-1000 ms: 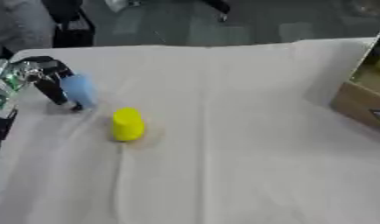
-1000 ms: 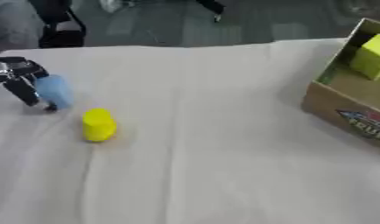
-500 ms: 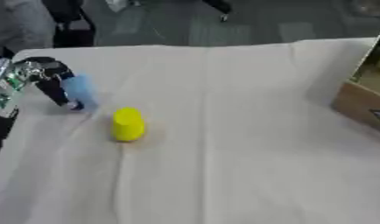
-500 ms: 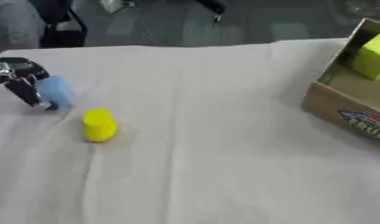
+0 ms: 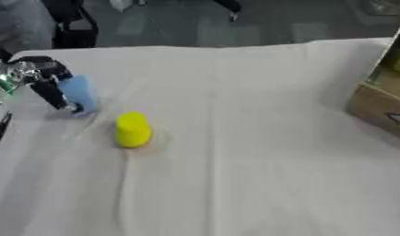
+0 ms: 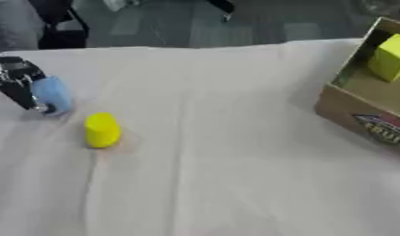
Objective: Pick up the objects with one hand, pass them to the other hand, and then place them into the box on the other side of the table.
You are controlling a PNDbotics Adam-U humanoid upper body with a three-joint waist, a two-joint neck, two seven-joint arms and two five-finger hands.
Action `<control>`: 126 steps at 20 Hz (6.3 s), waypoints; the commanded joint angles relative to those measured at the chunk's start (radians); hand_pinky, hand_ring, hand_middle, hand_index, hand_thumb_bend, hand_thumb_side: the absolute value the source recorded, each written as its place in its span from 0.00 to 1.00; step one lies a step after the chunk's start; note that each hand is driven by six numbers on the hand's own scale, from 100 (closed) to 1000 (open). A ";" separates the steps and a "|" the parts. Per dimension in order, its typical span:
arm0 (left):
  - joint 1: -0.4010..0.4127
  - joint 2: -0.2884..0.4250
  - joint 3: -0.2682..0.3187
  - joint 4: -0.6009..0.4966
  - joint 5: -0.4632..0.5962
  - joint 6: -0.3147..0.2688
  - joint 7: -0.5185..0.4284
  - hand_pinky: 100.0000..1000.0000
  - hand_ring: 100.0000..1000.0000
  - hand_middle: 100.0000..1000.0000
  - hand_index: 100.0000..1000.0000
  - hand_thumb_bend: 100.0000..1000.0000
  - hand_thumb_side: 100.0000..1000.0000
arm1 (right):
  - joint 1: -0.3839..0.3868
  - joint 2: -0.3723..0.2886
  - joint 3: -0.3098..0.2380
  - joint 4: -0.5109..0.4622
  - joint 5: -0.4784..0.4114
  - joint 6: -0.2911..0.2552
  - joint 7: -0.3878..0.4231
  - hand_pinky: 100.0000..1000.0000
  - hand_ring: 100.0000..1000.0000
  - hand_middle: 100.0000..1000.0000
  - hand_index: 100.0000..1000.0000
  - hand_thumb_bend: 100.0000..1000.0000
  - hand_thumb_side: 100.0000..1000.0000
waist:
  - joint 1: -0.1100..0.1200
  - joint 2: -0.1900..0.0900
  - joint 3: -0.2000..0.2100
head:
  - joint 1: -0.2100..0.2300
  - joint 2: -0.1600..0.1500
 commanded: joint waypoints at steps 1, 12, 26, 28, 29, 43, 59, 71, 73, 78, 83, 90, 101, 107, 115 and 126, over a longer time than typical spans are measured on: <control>0.012 0.073 0.000 -0.091 0.071 -0.011 0.044 0.62 0.52 0.40 0.55 0.14 0.00 | 0.000 -0.030 -0.008 -0.008 -0.017 0.001 0.004 1.00 0.88 0.84 0.76 0.00 0.35 | -0.002 -0.083 0.008 | -0.024 0.013; 0.220 0.179 -0.029 -0.437 0.424 -0.017 0.213 0.59 0.50 0.39 0.55 0.07 0.00 | 0.036 -0.019 0.016 -0.090 -0.038 -0.008 0.070 1.00 0.89 0.85 0.78 0.00 0.37 | -0.004 -0.146 0.038 | -0.073 0.040; 0.393 0.113 -0.039 -0.756 0.616 -0.007 0.493 0.57 0.47 0.36 0.54 0.00 0.00 | -0.006 0.024 0.112 -0.201 -0.043 -0.050 0.228 1.00 0.92 0.88 0.81 0.00 0.37 | -0.016 -0.170 0.055 | -0.122 0.054; 0.400 0.097 -0.045 -0.784 0.612 -0.002 0.510 0.56 0.47 0.36 0.54 0.00 0.00 | -0.031 0.033 0.130 -0.201 -0.050 -0.060 0.253 1.00 0.92 0.88 0.81 0.00 0.36 | -0.017 -0.174 0.056 | -0.124 0.052; 0.403 0.088 -0.048 -0.796 0.610 0.000 0.519 0.56 0.47 0.36 0.54 0.00 0.00 | -0.044 0.037 0.138 -0.201 -0.053 -0.063 0.264 1.00 0.92 0.88 0.81 0.00 0.35 | -0.018 -0.176 0.056 | -0.126 0.052; 0.441 -0.115 -0.089 -0.835 0.462 -0.038 0.644 0.56 0.47 0.35 0.54 0.00 0.00 | -0.274 0.104 0.277 -0.201 0.002 -0.111 0.416 1.00 0.92 0.88 0.82 0.00 0.28 | -0.034 -0.207 0.052 | -0.154 0.081; 0.474 -0.199 -0.131 -0.889 0.411 -0.088 0.687 0.55 0.46 0.35 0.54 0.00 0.00 | -0.389 0.200 0.389 -0.201 0.066 -0.106 0.544 1.00 0.92 0.89 0.83 0.00 0.34 | -0.038 -0.209 0.046 | -0.160 0.091; 0.471 -0.238 -0.167 -0.879 0.372 -0.093 0.709 0.54 0.46 0.35 0.54 0.00 0.00 | -0.474 0.240 0.445 -0.201 0.151 -0.119 0.643 0.98 0.90 0.87 0.84 0.00 0.32 | -0.048 -0.211 0.039 | -0.146 0.108; 0.467 -0.250 -0.171 -0.879 0.358 -0.093 0.706 0.54 0.46 0.35 0.54 0.00 0.00 | -0.484 0.250 0.450 -0.201 0.174 -0.123 0.648 0.98 0.90 0.87 0.84 0.00 0.29 | -0.049 -0.210 0.040 | -0.143 0.109; 0.460 -0.277 -0.182 -0.875 0.333 -0.093 0.699 0.54 0.46 0.35 0.54 0.00 0.00 | -0.507 0.278 0.470 -0.201 0.237 -0.144 0.662 0.97 0.90 0.87 0.84 0.06 0.23 | -0.049 -0.208 0.041 | -0.138 0.111; 0.465 -0.309 -0.187 -0.862 0.311 -0.092 0.712 0.54 0.46 0.35 0.53 0.00 0.00 | -0.529 0.311 0.486 -0.201 0.349 -0.183 0.684 0.95 0.89 0.86 0.85 0.13 0.16 | -0.053 -0.209 0.037 | -0.129 0.116; 0.486 -0.371 -0.186 -0.826 0.270 -0.106 0.760 0.53 0.45 0.34 0.53 0.00 0.00 | -0.536 0.364 0.496 -0.199 0.486 -0.192 0.674 0.93 0.88 0.86 0.85 0.18 0.10 | -0.063 -0.209 0.027 | -0.121 0.120; 0.495 -0.403 -0.186 -0.832 0.144 -0.137 0.780 0.52 0.46 0.35 0.53 0.00 0.00 | -0.521 0.447 0.506 -0.095 0.677 -0.266 0.644 0.88 0.79 0.81 0.85 0.33 0.14 | -0.066 -0.208 0.027 | -0.137 0.124; 0.497 -0.409 -0.183 -0.837 0.096 -0.147 0.789 0.52 0.46 0.35 0.53 0.00 0.00 | -0.519 0.471 0.514 -0.050 0.731 -0.305 0.645 0.86 0.77 0.80 0.85 0.34 0.18 | -0.068 -0.209 0.028 | -0.140 0.124; 0.493 -0.419 -0.190 -0.848 0.095 -0.170 0.798 0.52 0.46 0.35 0.53 0.00 0.00 | -0.517 0.510 0.521 0.012 0.782 -0.323 0.641 0.85 0.75 0.79 0.84 0.33 0.19 | -0.066 -0.207 0.036 | -0.146 0.125; 0.482 -0.456 -0.196 -0.834 0.098 -0.168 0.818 0.49 0.44 0.34 0.52 0.00 0.00 | -0.522 0.560 0.526 0.050 0.922 -0.364 0.570 0.80 0.70 0.71 0.82 0.38 0.15 | -0.066 -0.209 0.047 | -0.158 0.129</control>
